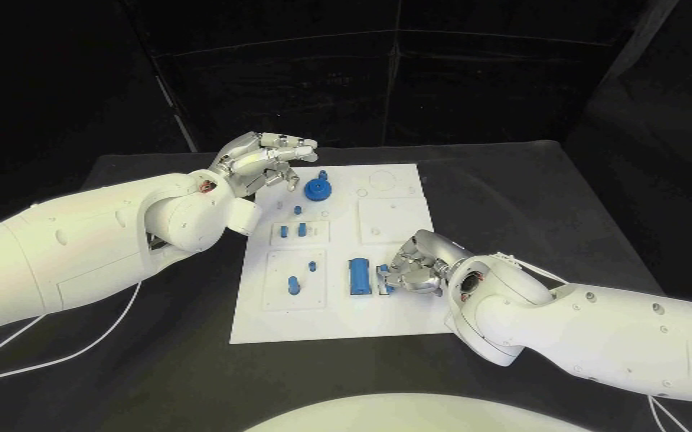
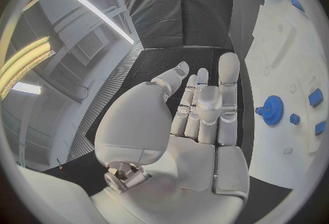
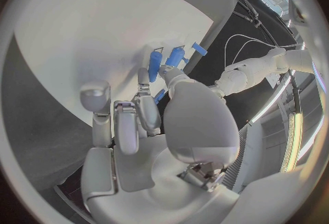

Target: Assemble the parts on the task board

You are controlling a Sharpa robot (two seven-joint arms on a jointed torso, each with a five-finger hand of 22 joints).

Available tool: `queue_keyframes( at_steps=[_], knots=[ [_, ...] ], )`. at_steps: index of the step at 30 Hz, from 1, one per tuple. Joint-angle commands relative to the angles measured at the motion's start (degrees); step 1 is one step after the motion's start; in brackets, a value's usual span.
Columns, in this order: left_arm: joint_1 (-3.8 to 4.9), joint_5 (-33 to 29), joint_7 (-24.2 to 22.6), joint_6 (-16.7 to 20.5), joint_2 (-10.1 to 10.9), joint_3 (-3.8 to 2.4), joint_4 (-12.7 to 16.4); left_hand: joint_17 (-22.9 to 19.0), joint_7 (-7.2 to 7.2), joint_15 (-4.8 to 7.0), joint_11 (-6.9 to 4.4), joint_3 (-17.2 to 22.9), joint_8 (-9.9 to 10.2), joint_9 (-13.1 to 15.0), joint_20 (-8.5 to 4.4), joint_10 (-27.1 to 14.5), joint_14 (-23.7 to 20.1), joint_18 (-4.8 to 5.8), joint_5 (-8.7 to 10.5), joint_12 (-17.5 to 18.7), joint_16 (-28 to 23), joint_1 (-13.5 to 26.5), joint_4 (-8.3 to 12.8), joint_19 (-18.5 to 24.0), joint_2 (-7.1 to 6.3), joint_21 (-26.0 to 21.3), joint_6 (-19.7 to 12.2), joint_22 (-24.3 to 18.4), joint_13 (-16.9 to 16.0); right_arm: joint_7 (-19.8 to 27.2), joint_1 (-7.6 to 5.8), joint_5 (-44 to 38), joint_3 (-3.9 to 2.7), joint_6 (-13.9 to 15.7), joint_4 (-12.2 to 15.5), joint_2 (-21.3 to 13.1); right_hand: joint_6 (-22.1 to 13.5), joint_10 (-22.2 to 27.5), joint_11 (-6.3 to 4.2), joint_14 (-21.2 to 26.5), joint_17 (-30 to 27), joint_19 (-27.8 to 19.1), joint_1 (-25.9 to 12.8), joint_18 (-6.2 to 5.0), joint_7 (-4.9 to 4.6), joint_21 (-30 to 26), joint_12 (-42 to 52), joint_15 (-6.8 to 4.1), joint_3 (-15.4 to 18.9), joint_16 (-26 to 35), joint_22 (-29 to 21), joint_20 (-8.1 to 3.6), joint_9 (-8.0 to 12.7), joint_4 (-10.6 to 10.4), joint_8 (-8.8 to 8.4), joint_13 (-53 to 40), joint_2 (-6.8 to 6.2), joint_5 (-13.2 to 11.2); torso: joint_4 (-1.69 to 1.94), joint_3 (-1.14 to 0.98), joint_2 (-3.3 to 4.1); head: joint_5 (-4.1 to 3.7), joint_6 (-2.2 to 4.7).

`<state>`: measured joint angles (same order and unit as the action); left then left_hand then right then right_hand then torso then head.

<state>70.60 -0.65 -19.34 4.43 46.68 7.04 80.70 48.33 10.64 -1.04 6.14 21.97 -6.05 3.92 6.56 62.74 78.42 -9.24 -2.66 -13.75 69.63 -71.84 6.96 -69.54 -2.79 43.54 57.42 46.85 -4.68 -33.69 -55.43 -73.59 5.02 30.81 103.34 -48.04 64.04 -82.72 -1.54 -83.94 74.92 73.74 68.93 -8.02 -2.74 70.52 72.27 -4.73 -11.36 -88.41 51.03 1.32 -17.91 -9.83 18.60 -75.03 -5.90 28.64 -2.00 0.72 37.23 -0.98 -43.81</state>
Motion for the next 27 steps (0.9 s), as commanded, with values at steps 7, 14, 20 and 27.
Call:
queue_keyframes(
  at_steps=[7, 14, 20, 27],
  knots=[
    [0.1, 0.9, 0.0, -0.7, 0.0, -0.04, 0.1, -0.1, -0.05, -0.12, 0.02, -0.2, -0.3, 0.0, 0.37, -0.2, -0.2, -0.92, -0.16, -0.1, 0.3, -0.2, 0.0, 0.0, 0.37, -0.2, -0.5, -0.1, -0.1, 0.0, 0.01, -0.2, 0.03, 0.3, 0.1, 0.4, 0.8, -0.5, -0.45, -5.5, 12.5, 0.3, -3.1, 1.06, 0.61, 0.2, 0.5, -0.65, 3.7, -0.3, 0.1, -0.29, -1.5, -2.3, 1.25, -1.1, 0.04, -2.9, 0.0, -0.01, -0.03, -0.05, 0.04],
    [0.1, 1.0, 0.1, -0.8, 0.0, -0.04, 0.1, -0.1, -0.05, -0.12, 0.02, -0.2, -0.3, 0.0, 0.37, -0.2, -0.2, -0.92, -0.16, -0.1, 0.3, -0.2, 0.0, 0.0, 0.37, -0.2, -0.5, -0.1, -0.1, 0.0, 0.01, -0.7, 0.03, 0.1, 0.0, 0.4, 0.4, -0.6, -0.41, -5.5, 12.4, 0.3, -4.2, 1.05, 0.58, 0.1, 0.5, -0.65, 7.0, -0.3, 0.1, -0.29, -2.5, -4.2, 1.74, -1.2, 0.15, -8.8, -0.01, 0.02, -0.03, -0.07, 0.0],
    [0.1, 1.0, 0.1, -0.9, 0.0, -0.04, 0.1, -0.1, -0.02, -0.13, 0.04, -0.2, -0.4, 0.0, 0.37, -0.3, -0.2, -0.92, -0.15, -0.2, 0.3, -0.3, 0.1, 0.0, 0.3, -0.2, -0.5, -0.1, -0.1, -0.1, 0.01, -1.2, 0.03, 0.0, 0.0, 0.2, 0.2, -0.5, -0.4, -5.5, 12.4, 0.2, -3.7, 1.03, 0.58, 0.1, 0.4, -0.65, 7.6, -0.3, 0.0, -0.29, -2.8, -4.3, 1.84, -1.1, 0.19, -9.2, 0.04, -0.01, -0.03, -0.09, -0.08],
    [0.1, 1.0, 0.1, -1.0, -0.1, -0.04, 0.0, -0.1, -0.02, -0.13, 0.04, -0.2, -0.4, 0.0, 0.37, -0.3, -0.2, -0.92, -0.15, -0.2, 0.3, -0.3, 0.1, 0.0, 0.3, -0.2, -0.5, -0.1, -0.1, 0.4, 0.01, -1.5, 0.03, -0.5, 0.4, -0.3, -0.2, -0.4, -0.43, -5.5, 12.4, 0.2, -1.0, 1.01, 0.62, -0.1, 0.3, -0.68, 8.5, -0.2, -0.1, -0.31, -3.4, -3.1, 2.13, -1.2, 0.38, -10.1, -0.04, -0.07, -0.06, -0.08, -0.07]
  ],
)
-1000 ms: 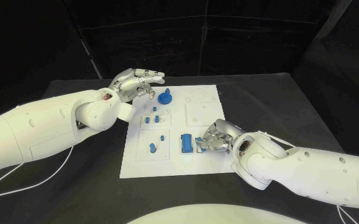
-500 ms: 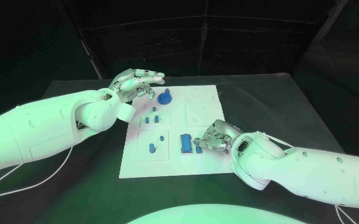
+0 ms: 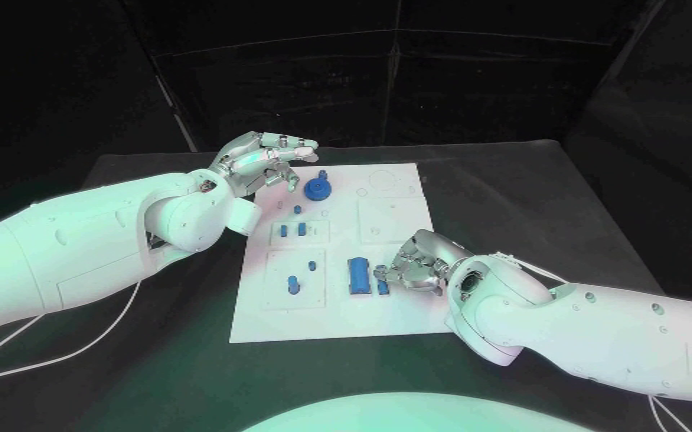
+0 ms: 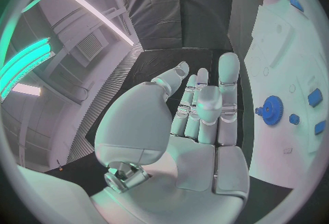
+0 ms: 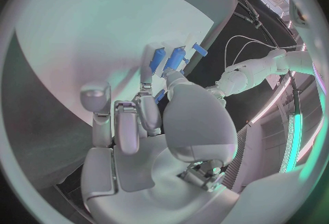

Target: Assemble the parts on the task board

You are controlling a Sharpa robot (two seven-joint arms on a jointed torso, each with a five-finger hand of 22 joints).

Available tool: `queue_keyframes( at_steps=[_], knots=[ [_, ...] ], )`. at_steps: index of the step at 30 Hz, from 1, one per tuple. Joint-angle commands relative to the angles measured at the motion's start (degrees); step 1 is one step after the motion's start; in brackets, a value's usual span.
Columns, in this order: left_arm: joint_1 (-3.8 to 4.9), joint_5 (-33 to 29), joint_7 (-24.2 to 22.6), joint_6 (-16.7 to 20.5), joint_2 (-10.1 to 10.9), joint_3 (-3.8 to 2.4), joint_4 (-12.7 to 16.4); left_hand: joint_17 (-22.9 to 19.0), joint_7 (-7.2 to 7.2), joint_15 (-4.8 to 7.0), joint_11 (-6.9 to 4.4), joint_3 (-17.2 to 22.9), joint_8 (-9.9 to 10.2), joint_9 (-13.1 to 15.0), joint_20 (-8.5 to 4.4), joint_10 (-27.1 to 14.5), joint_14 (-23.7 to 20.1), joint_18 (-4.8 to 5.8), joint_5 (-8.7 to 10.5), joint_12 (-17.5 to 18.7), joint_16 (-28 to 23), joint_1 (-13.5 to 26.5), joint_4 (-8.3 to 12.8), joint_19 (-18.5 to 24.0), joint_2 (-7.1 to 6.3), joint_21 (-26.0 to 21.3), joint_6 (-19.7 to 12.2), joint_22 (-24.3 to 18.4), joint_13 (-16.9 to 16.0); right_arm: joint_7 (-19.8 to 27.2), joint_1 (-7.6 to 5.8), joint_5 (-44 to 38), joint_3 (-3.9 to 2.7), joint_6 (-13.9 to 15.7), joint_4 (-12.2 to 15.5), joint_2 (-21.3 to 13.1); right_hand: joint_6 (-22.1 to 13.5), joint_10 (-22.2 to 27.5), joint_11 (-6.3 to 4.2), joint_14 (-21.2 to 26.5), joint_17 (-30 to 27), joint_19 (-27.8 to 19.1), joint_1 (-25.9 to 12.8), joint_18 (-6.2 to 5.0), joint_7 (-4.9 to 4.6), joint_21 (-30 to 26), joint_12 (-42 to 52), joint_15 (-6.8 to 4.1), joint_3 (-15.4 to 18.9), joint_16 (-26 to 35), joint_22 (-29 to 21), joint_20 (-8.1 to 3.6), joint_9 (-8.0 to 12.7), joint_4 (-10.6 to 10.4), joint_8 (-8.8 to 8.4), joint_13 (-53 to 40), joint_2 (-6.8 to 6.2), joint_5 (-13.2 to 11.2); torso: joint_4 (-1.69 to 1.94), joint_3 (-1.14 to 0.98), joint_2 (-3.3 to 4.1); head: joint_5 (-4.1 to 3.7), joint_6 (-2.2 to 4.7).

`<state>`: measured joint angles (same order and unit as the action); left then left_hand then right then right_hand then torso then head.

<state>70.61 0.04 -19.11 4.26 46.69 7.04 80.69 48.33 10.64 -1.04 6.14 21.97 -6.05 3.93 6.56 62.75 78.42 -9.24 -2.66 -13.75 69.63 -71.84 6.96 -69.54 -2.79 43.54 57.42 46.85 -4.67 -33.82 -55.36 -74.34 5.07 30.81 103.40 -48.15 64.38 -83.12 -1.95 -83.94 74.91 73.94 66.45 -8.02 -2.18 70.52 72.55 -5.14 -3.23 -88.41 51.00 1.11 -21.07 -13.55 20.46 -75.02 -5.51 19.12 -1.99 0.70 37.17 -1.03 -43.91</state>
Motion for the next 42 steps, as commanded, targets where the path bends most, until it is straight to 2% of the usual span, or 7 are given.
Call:
queue_keyframes(
  at_steps=[1, 5, 8, 11, 23, 32, 42],
  knots=[
    [0.1, 0.3, -0.1, -0.8, -0.1, -0.05, 0.0, -0.1, -0.02, -0.13, 0.04, -0.2, -0.4, 0.0, 0.37, -0.3, -0.2, -0.92, -0.15, -0.2, 0.3, -0.3, 0.1, 0.0, 0.3, -0.2, -0.5, -0.1, -0.1, 0.7, -0.05, -0.8, -0.01, -0.7, 0.5, -0.3, -0.6, 0.1, -0.02, -5.5, 12.4, -0.1, 2.0, 1.0, 0.05, -0.1, 0.0, -0.27, 0.5, -0.2, -0.1, -0.11, -0.3, 0.9, 0.3, -1.1, 0.0, -0.8, -0.05, -0.05, -0.01, -0.01, 0.02],
    [0.09, 0.3, -0.1, -0.8, -0.1, -0.05, -0.1, -0.1, -0.02, -0.13, 0.04, -0.2, -0.4, 0.0, 0.37, -0.3, -0.2, -0.92, -0.15, -0.2, 0.3, -0.3, 0.1, 0.0, 0.3, -0.2, -0.5, -0.1, -0.1, 1.8, -0.05, -1.2, -0.01, -1.3, 0.8, -0.8, -0.9, 0.2, 0.07, -5.5, 12.4, -0.1, 2.9, 1.01, -0.06, -0.2, -0.1, -0.2, 1.7, -0.2, -0.2, -0.06, -0.7, 1.4, 0.45, -1.1, -0.23, -2.0, -0.05, -0.05, 0.01, -0.1, 0.1],
    [0.09, 0.3, 0.0, -0.7, -0.2, -0.05, -0.2, -0.1, -0.01, -0.13, 0.05, -0.2, -0.4, 0.0, 0.37, -0.3, -0.2, -0.92, -0.15, -0.2, 0.3, -0.3, 0.1, 0.0, 0.31, -0.2, -0.5, -0.1, -0.1, 3.5, -0.05, -1.5, -0.01, -1.6, 1.2, -1.2, -1.0, 0.0, 0.16, -5.5, 12.5, 0.0, 1.9, 1.07, -0.16, -0.1, 0.1, -0.08, 3.5, -0.3, 0.1, 0.04, -1.1, 0.5, 0.66, -1.3, 0.01, -6.5, -0.06, -0.05, 0.05, -0.27, 0.23],
    [0.09, 0.3, 0.0, -0.8, -0.2, -0.05, -0.2, -0.1, 0.0, -0.14, 0.06, -0.2, -0.4, 0.0, 0.37, -0.3, -0.2, -0.92, -0.16, -0.2, 0.3, -0.3, 0.1, 0.0, 0.31, -0.3, -0.6, -0.1, -0.1, 4.3, -0.05, -1.9, -0.01, -2.0, 1.3, -1.5, -1.1, 0.0, 0.18, -5.5, 12.6, 0.1, 1.9, 1.08, -0.16, 0.0, 0.2, -0.08, 4.4, -0.3, 0.2, 0.06, -1.3, 0.2, 0.75, -1.4, 0.19, -8.1, -0.03, -0.02, 0.05, -0.35, 0.26],
    [0.08, 0.3, 0.2, -1.0, -0.6, -0.05, -0.4, -0.1, 0.0, -0.14, 0.06, -0.2, -0.4, 0.0, 0.37, -0.3, -0.2, -0.92, -0.16, -0.2, 0.3, -0.3, 0.1, 0.0, 0.31, -0.3, -0.6, -0.1, -0.1, 5.0, -0.03, -2.4, 0.01, -3.8, 0.3, -1.7, -1.1, 0.0, 0.16, -5.5, 12.6, 0.1, 2.7, 1.08, -0.13, 0.0, 0.2, -0.09, 4.9, -0.4, 0.3, 0.06, -1.6, 0.3, 0.86, -1.5, 0.69, -8.5, 0.16, -0.04, 0.03, -0.25, 0.13],
    [0.06, 0.3, 0.3, -1.2, -0.6, -0.04, -0.6, -0.1, 0.02, -0.15, 0.08, -0.3, -0.4, 0.0, 0.38, -0.3, -0.2, -0.93, -0.15, -0.3, 0.3, -0.2, 0.0, 0.0, 0.35, -0.3, -0.6, -0.1, -0.1, 5.3, -0.02, -2.5, 0.01, -5.0, -0.4, -1.6, -1.4, 0.1, 0.13, -5.5, 12.6, 0.0, 5.3, 1.05, -0.09, -0.1, 0.2, -0.11, 5.8, -0.3, 0.2, 0.05, -2.0, 1.6, 0.98, -1.5, 1.32, -8.5, 0.03, -0.01, 0.05, -0.07, 0.17],
    [0.04, 0.3, 0.4, -1.3, -0.7, -0.04, -0.8, -0.1, 0.02, -0.15, 0.08, -0.3, -0.4, 0.0, 0.38, -0.3, -0.2, -0.93, -0.15, -0.3, 0.3, -0.2, 0.0, 0.0, 0.35, -0.3, -0.6, -0.1, -0.1, 5.4, -0.01, -4.2, 0.01, -3.9, -2.4, -0.5, -1.3, -0.1, -0.04, -5.6, 12.7, 0.1, 8.0, 1.09, 0.11, 0.0, 0.5, -0.24, 6.2, -0.4, 0.5, -0.04, -2.4, 3.0, 1.2, -1.8, 2.66, -8.8, 0.07, -0.04, 0.01, -0.04, 0.28]
  ],
)
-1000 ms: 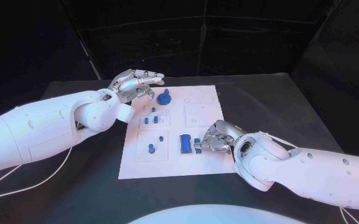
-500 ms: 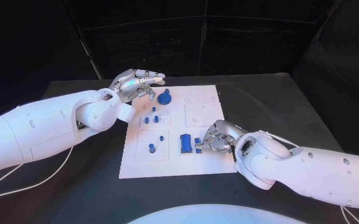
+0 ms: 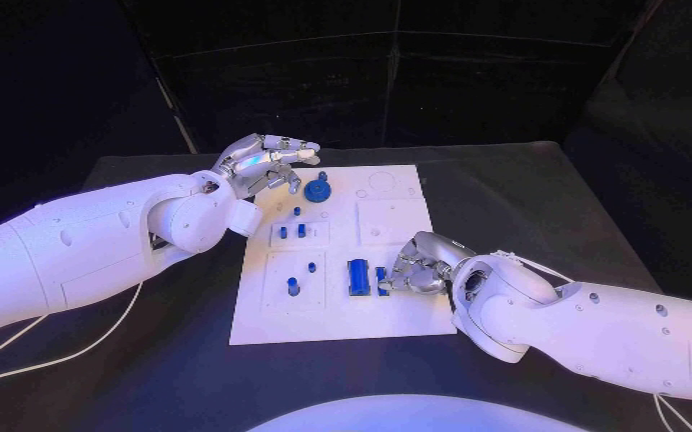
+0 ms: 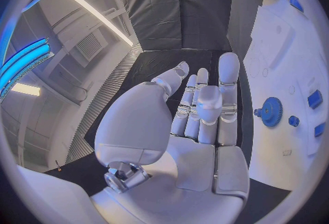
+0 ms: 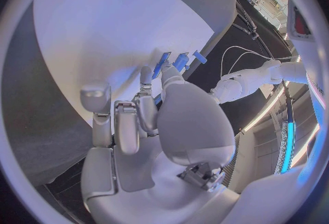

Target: Assemble the parts on the task board

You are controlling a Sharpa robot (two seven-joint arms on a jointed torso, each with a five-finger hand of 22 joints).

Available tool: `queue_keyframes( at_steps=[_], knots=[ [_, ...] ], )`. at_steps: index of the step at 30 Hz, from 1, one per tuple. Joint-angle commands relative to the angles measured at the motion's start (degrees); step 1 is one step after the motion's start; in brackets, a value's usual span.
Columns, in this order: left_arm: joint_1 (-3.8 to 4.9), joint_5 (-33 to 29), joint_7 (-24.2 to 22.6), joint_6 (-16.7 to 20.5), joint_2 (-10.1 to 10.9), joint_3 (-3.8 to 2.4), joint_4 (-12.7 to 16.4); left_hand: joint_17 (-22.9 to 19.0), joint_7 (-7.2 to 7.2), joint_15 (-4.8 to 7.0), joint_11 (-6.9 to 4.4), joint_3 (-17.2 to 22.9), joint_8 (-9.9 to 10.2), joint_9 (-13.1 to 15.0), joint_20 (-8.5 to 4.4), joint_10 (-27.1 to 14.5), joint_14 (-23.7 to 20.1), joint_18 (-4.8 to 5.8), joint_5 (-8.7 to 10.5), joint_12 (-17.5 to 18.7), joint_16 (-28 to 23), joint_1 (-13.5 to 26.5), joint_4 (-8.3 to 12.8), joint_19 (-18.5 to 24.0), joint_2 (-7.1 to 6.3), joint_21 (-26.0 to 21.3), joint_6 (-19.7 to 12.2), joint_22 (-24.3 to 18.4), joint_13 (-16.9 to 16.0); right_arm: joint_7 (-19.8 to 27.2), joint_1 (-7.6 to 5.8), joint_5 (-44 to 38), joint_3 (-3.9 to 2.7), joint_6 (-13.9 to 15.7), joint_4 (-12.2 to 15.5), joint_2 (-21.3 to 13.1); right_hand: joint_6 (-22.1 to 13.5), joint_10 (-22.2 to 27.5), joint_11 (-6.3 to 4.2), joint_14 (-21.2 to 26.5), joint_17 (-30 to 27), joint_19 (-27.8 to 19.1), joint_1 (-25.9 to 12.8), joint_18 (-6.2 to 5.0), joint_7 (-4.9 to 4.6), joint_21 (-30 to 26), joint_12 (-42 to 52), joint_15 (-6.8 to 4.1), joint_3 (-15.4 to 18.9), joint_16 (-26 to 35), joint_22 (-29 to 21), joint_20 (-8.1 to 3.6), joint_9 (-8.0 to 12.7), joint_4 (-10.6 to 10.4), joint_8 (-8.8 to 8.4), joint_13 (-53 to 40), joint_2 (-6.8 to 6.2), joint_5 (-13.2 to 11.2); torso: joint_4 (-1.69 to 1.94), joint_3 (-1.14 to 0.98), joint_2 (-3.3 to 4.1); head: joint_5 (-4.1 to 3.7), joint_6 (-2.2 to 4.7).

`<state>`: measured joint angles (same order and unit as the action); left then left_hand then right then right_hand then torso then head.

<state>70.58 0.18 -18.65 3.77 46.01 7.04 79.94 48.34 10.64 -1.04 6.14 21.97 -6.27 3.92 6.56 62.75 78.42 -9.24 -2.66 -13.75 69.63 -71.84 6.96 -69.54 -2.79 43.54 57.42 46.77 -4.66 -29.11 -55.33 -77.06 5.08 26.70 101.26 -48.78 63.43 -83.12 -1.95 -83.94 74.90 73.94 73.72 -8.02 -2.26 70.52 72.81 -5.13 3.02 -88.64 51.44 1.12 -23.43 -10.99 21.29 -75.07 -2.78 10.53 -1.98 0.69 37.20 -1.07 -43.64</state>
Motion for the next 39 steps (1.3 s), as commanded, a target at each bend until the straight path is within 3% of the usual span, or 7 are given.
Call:
queue_keyframes(
  at_steps=[1, 18, 25, 29, 31, 35, 39],
  knots=[
    [0.07, 0.2, -0.1, -0.8, -0.1, -0.04, 0.0, -0.1, 0.02, -0.15, 0.08, -0.3, -0.2, 0.0, 0.38, -0.3, -0.2, -0.93, -0.15, -0.3, 0.3, -0.2, 0.0, 0.0, 0.35, -0.3, -0.6, -0.1, -0.1, 0.7, -0.04, -1.7, -0.01, 0.4, -0.5, 0.3, -0.4, -0.1, -0.06, -5.6, 12.7, 0.1, 0.9, 1.09, 0.21, 0.0, 0.2, -0.26, 0.0, -0.2, 0.0, -0.05, -0.1, 0.6, 0.38, -1.8, 0.01, -0.2, 0.09, -0.01, -0.01, 0.03, -0.02],
    [0.05, 0.2, -0.2, -1.0, 0.2, -0.04, 0.0, -0.1, 0.03, -0.17, 0.09, -0.3, -0.2, 0.0, 0.39, -0.4, -0.2, -0.94, -0.16, -0.3, 0.4, -0.2, 0.0, 0.1, 0.42, -0.4, -0.6, -0.1, -0.1, 6.9, -0.06, 1.9, -0.03, 5.2, 2.4, -1.6, -1.1, 0.5, 0.16, -5.4, 11.9, -0.5, 0.2, 0.91, -0.13, -0.7, -0.9, -0.13, 1.5, 0.3, -1.2, -0.01, -0.2, 0.0, 0.08, -1.0, 0.4, 1.0, 0.01, 0.07, -0.08, 0.08, 0.13],
    [0.05, 0.2, -0.9, -0.3, 0.1, -0.03, 0.0, -0.6, 0.07, -0.21, 0.14, -0.5, -0.2, 0.0, 0.42, -0.5, -0.5, -1.07, -0.15, -0.4, 0.1, 0.0, -0.1, 0.4, 0.24, -1.1, -0.7, -0.8, -0.1, 20.8, -0.56, 14.4, -0.45, 3.3, 2.8, -4.1, -8.3, 8.8, 3.02, -1.5, -2.7, -9.9, 1.4, -1.93, -3.3, -13.0, -15.4, 2.16, 4.2, 9.7, -19.7, 2.01, 1.0, -0.1, -3.81, 9.7, 0.86, 1.3, 0.12, 0.11, -0.28, -0.05, 1.3],
    [0.03, 0.1, -2.1, 1.2, -0.3, 0.03, -0.3, -8.4, -0.01, -0.49, 0.25, -0.7, -0.1, 0.0, 0.67, -1.2, -5.2, -1.16, -0.17, -0.8, -4.5, 0.0, -0.1, 2.7, 0.09, -3.3, -1.7, -2.0, -0.1, 25.7, -1.51, 22.9, -2.01, 2.6, -0.1, -3.9, -11.0, 18.4, 3.9, 3.1, -17.9, -12.4, 6.0, -2.48, -4.48, -18.7, -32.2, 2.98, 3.8, 22.4, -24.8, 2.94, 1.4, 1.6, -5.2, 22.7, 2.56, 2.3, 0.09, 0.23, -0.75, -0.31, 2.43],
    [0.01, -0.4, -3.0, 2.2, -0.8, 0.67, -0.8, -16.7, -0.04, -0.69, 0.37, -1.0, -0.6, 0.1, 0.95, -1.5, -10.8, -1.16, -0.14, -1.3, -10.0, 0.0, -0.2, 5.2, 0.06, -5.3, -1.7, -2.9, -0.1, 29.5, -2.82, 30.4, -2.94, 1.8, -4.2, -3.0, -12.5, 22.1, 5.09, 10.8, -36.4, -15.4, 9.2, -2.31, -5.5, -24.4, -38.7, 4.1, 3.5, 41.1, -28.1, 3.95, 1.9, 2.6, -6.23, 27.9, 3.13, 2.1, 0.21, 0.52, -1.43, -0.61, 3.26],
    [-0.02, -0.9, -3.9, 2.8, -1.7, 1.15, -2.2, -22.1, -0.03, -1.45, 0.96, -0.9, -1.6, 0.2, 1.74, -2.8, -19.5, -0.87, -0.37, -1.0, -20.0, -0.2, -0.5, 11.6, 0.41, -11.3, -0.8, -6.3, 0.3, 36.9, -5.3, 42.5, -3.53, -0.5, -11.4, -1.1, -13.7, 25.7, 6.99, 14.7, -42.9, -18.7, 13.5, -2.18, -7.47, -32.1, -47.3, 6.14, 2.2, 53.7, -32.6, 5.78, 3.5, 3.6, -8.23, 36.1, 4.32, 1.4, 0.37, 0.89, -2.41, -0.66, 5.28],
    [-0.11, -2.4, -5.0, 3.2, -3.7, 1.36, -5.7, -31.0, 0.54, -5.08, 2.31, 0.0, -1.4, -0.1, 4.11, -4.3, -28.5, 0.27, -0.35, 1.6, -37.9, 0.0, -0.9, 20.9, 0.49, -21.5, -0.8, -12.9, 1.1, 45.0, -7.01, 48.6, -3.85, -3.9, -19.2, 1.7, -12.7, 25.2, 8.07, 18.6, -48.7, -23.0, 19.1, -1.8, -8.48, -38.3, -55.5, 8.0, -0.8, 65.2, -36.1, 7.41, 6.3, 5.9, -10.61, 46.6, 4.96, -1.8, 0.56, 1.03, -3.14, -0.5, 7.2]
  ],
)
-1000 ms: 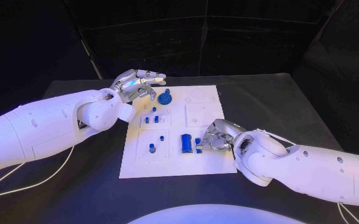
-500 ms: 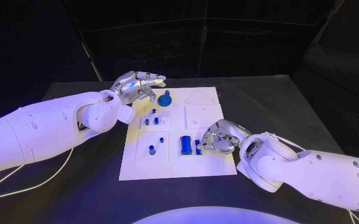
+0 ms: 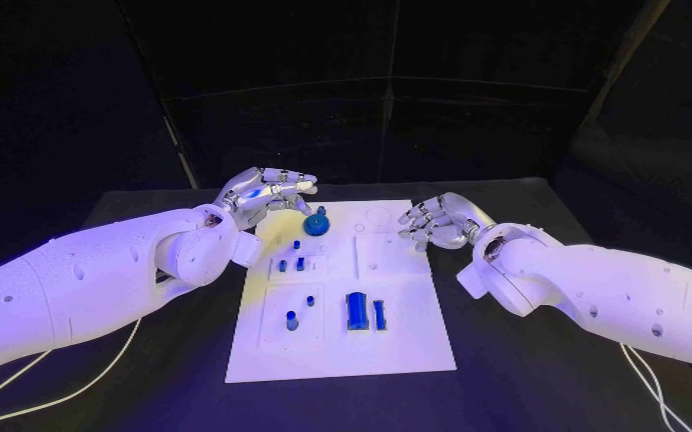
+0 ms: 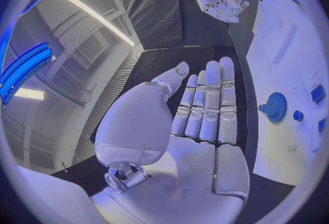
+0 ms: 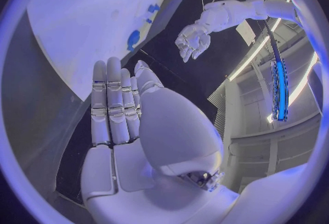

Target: Assemble the parts on the task board

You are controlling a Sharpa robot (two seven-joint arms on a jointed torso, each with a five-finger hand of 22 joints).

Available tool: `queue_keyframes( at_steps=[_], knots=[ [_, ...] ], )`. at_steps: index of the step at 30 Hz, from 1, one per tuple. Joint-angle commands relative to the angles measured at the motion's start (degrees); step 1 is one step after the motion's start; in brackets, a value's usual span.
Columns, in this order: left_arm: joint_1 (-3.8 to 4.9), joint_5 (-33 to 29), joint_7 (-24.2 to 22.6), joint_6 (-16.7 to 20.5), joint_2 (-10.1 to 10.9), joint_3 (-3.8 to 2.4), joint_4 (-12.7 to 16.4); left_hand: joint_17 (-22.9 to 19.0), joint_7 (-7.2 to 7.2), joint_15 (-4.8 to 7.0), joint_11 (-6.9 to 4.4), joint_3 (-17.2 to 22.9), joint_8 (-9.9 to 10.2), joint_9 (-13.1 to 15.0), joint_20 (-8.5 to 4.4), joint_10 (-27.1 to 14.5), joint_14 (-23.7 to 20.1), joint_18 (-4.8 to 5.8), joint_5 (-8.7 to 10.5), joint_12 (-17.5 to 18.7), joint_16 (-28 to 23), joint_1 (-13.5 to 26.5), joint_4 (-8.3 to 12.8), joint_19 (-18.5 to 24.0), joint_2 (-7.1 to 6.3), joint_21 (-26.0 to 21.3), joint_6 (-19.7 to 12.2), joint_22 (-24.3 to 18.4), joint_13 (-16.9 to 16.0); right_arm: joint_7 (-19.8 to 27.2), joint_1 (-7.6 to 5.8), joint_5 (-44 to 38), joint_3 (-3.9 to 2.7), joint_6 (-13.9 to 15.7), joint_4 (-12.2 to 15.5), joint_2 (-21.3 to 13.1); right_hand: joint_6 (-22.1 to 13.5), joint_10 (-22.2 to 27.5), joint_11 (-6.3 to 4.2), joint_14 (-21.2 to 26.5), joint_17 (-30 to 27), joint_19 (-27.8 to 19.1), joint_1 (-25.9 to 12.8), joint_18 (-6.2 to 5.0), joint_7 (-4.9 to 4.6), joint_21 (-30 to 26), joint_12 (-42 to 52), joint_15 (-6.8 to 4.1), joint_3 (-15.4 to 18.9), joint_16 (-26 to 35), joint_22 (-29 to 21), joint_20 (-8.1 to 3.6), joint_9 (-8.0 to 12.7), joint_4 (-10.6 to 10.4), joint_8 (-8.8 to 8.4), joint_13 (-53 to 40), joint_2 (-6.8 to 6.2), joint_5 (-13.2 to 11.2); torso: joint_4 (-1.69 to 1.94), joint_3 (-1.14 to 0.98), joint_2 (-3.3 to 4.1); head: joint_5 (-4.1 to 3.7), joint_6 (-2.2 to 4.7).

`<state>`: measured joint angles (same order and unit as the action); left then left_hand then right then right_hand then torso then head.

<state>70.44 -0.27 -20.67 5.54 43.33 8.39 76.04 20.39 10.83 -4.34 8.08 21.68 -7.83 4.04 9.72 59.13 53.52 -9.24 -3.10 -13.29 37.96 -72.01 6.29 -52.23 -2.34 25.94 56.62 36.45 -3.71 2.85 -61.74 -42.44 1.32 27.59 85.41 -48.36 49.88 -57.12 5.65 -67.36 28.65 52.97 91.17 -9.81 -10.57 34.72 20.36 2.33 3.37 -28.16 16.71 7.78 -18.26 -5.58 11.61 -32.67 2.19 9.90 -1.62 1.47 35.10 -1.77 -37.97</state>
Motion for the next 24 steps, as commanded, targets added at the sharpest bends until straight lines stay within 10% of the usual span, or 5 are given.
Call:
queue_keyframes(
  at_steps=[1, 10, 22, 23, 24],
  knots=[
    [0.0, -2.2, -3.1, 1.9, -1.4, 0.02, -2.5, -4.4, 0.46, -2.58, 0.71, 0.2, 0.4, -0.3, 1.53, -1.0, -5.0, 0.63, -0.11, 1.7, -8.8, 0.3, -0.3, 5.5, -0.25, -5.9, -0.4, -3.9, 0.2, 13.9, -0.81, 14.9, -0.14, -5.3, -4.5, 1.9, 1.2, -1.3, 0.76, 3.4, -4.0, -3.5, 2.1, 0.25, -0.31, -4.1, -4.7, 0.99, -1.6, 7.4, -2.2, 1.31, 1.9, 0.5, -1.62, 6.5, -0.09, -1.5, 0.18, 0.21, -1.2, 0.29, 1.67],
    [-0.7, -6.2, -6.9, 8.5, -6.5, 0.08, -10.6, -11.6, -1.01, -4.76, 2.4, -2.4, 3.1, -0.2, 5.52, -1.8, -3.0, -0.84, 0.35, 6.7, -21.7, 0.7, -1.2, 10.0, -0.75, -16.5, -1.5, -13.7, 0.1, 20.5, -2.03, 23.3, -0.47, -10.8, -18.5, 9.4, 3.7, -3.8, 3.02, 8.0, -16.1, -7.4, -0.7, -0.67, -1.03, -16.1, -14.3, 5.16, -1.4, 22.3, -9.2, 6.57, 8.1, -0.7, -7.6, 23.6, -2.14, -2.0, 0.21, 0.07, -2.32, 0.89, 4.89],
    [-1.7, -7.2, -8.3, 10.9, -10.2, 0.07, -15.4, -14.3, -1.85, -5.25, 3.05, -4.9, 4.0, -0.3, 6.52, -1.7, -1.4, -1.33, 0.37, 9.3, -27.0, 0.2, -1.7, 10.3, 0.04, -19.6, -0.8, -18.0, 0.1, 21.9, -2.19, 26.6, -0.53, -12.3, -25.2, 13.7, 4.1, -4.3, 3.63, 5.4, -22.4, -3.3, -2.2, -0.86, -1.29, -20.7, -16.6, 5.33, -2.0, 24.3, -12.3, 6.73, 12.4, 2.9, -8.04, 29.2, -0.64, -1.7, 0.44, -0.4, -2.8, 1.54, 6.08],
    [-1.64, -5.9, -6.1, 8.9, -9.8, 0.11, -14.8, -16.0, -4.27, -2.33, -0.4, -9.6, 7.8, -4.0, 1.61, -19.1, -17.3, 2.24, 3.1, 13.3, -30.1, 21.8, -6.3, 23.2, 2.34, -21.3, -17.7, -23.4, 3.7, 19.5, -2.03, 24.0, -0.48, -10.2, -24.8, 13.3, -12.3, 14.3, 0.58, 24.5, -24.0, -18.8, -28.9, 2.95, 2.47, -24.8, -20.4, 3.16, -3.4, 28.2, -16.7, 2.51, 13.9, 5.6, -11.61, 32.7, -2.19, -4.4, 0.43, -0.19, -2.54, 1.35, 5.98],
    [-1.71, -5.9, -6.1, 9.1, -9.7, 0.05, -14.6, -16.2, -4.67, -2.19, -0.52, -10.1, 7.8, -4.0, 1.33, -20.2, -18.1, 2.19, 3.1, 13.3, -30.4, 23.1, -6.3, 23.8, 2.34, -21.6, -18.8, -23.9, 3.7, 19.6, -2.0, 24.1, -0.48, -10.0, -24.6, 13.3, -13.2, 15.3, 0.6, 25.4, -24.3, -19.3, -30.7, 2.95, 2.58, -25.1, -20.4, 2.93, -3.4, 28.2, -16.7, 2.1, 14.2, 5.6, -11.61, 32.7, -2.19, -4.4, 0.48, -0.25, -2.61, 1.37, 5.87]
  ],
)
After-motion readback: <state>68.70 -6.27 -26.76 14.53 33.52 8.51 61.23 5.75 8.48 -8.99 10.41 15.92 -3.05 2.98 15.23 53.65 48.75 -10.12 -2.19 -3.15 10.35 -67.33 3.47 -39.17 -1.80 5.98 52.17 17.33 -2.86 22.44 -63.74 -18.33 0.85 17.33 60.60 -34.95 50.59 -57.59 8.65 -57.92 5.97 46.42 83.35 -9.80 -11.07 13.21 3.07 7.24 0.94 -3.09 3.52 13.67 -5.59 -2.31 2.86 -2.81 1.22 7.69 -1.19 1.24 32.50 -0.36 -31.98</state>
